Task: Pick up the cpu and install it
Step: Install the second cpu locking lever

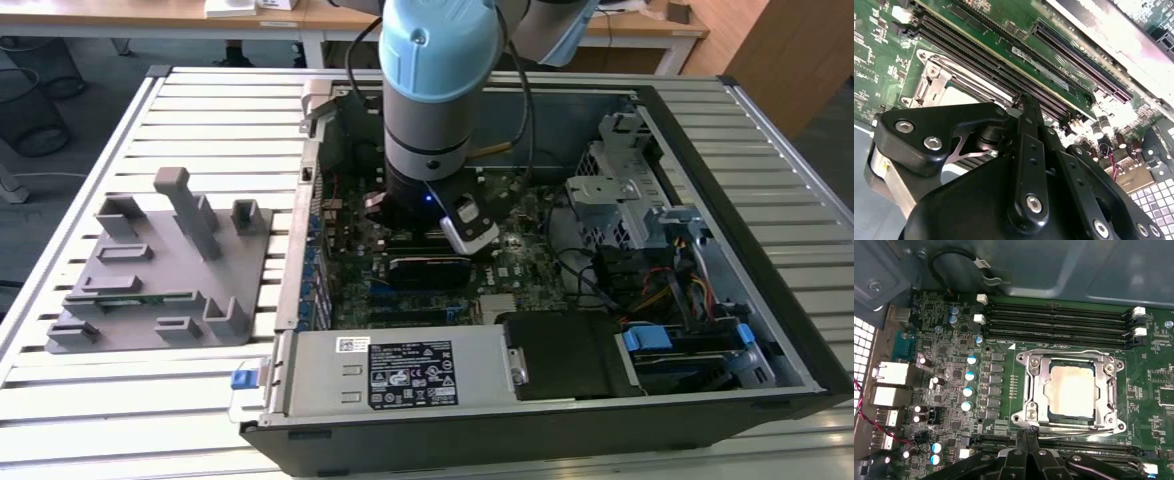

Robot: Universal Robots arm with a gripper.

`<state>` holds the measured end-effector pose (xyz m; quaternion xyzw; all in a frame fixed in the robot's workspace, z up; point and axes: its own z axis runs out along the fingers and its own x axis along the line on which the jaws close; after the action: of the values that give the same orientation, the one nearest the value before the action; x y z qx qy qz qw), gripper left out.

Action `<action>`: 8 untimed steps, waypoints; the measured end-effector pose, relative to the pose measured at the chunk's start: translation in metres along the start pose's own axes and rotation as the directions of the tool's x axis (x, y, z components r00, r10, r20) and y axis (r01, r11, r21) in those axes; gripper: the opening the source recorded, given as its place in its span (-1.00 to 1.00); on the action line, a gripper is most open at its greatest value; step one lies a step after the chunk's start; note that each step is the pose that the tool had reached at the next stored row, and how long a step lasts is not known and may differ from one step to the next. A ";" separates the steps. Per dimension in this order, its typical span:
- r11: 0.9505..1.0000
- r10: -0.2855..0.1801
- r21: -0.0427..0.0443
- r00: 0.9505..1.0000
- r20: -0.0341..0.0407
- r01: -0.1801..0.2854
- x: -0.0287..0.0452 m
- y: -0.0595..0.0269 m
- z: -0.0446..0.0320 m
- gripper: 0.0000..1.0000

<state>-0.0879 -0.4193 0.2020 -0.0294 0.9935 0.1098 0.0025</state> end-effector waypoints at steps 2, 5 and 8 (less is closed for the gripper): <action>1.000 0.000 -0.005 1.000 0.000 0.000 0.0016 -0.0002 0.0006 -0.79; 1.000 0.000 -0.010 1.000 0.001 0.000 0.0027 -0.0004 0.0022 -0.79; 1.000 0.000 -0.017 1.000 0.001 0.000 0.0041 -0.0008 0.0036 -0.79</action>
<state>-0.0919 -0.4195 0.1983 -0.0294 0.9926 0.1181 0.0027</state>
